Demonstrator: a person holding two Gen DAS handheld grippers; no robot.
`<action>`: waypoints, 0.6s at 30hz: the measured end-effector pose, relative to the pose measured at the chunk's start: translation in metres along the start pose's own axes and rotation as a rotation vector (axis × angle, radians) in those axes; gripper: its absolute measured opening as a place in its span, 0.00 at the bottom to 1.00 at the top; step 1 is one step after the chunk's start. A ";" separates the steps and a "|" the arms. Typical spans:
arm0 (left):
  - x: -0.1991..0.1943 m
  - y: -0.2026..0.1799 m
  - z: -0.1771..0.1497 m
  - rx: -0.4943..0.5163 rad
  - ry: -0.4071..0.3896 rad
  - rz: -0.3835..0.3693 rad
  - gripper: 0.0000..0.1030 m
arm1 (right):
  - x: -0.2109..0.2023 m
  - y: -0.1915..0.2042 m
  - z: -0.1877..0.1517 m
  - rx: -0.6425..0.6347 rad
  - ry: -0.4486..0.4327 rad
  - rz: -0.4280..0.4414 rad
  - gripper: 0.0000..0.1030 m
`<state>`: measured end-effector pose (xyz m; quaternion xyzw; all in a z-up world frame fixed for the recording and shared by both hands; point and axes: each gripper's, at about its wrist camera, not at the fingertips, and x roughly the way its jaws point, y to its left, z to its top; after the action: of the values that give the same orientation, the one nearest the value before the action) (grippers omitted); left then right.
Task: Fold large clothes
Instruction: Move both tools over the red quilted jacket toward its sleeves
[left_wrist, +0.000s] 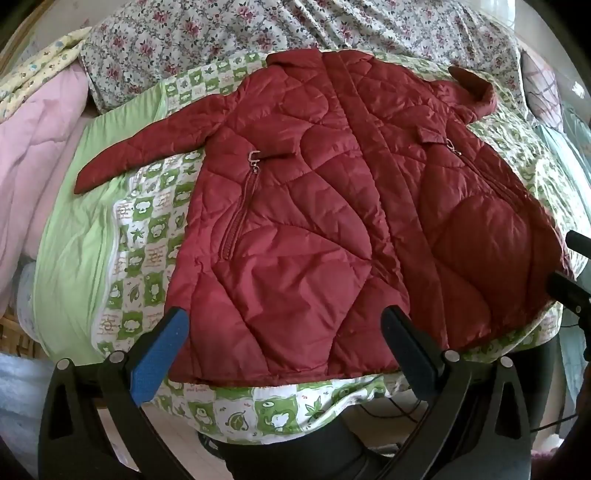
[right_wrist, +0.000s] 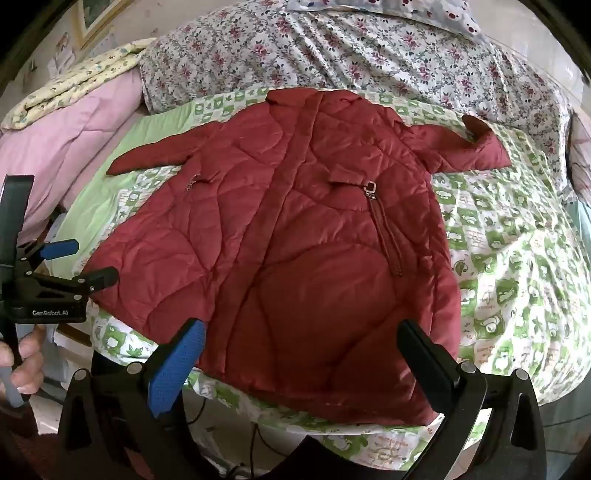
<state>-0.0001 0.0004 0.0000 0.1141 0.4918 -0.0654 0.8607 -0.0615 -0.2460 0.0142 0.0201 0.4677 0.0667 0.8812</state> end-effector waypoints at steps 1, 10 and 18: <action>0.000 0.001 -0.001 0.002 -0.001 -0.002 1.00 | 0.000 0.000 0.000 0.000 -0.001 0.001 1.00; 0.000 0.001 -0.001 0.001 -0.001 -0.002 1.00 | -0.002 0.002 0.002 -0.001 -0.004 0.006 1.00; -0.001 -0.001 -0.003 0.001 -0.001 0.001 1.00 | -0.004 0.003 0.003 -0.002 -0.008 0.010 1.00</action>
<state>-0.0029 0.0000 -0.0008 0.1149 0.4912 -0.0654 0.8609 -0.0616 -0.2432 0.0196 0.0220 0.4640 0.0716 0.8826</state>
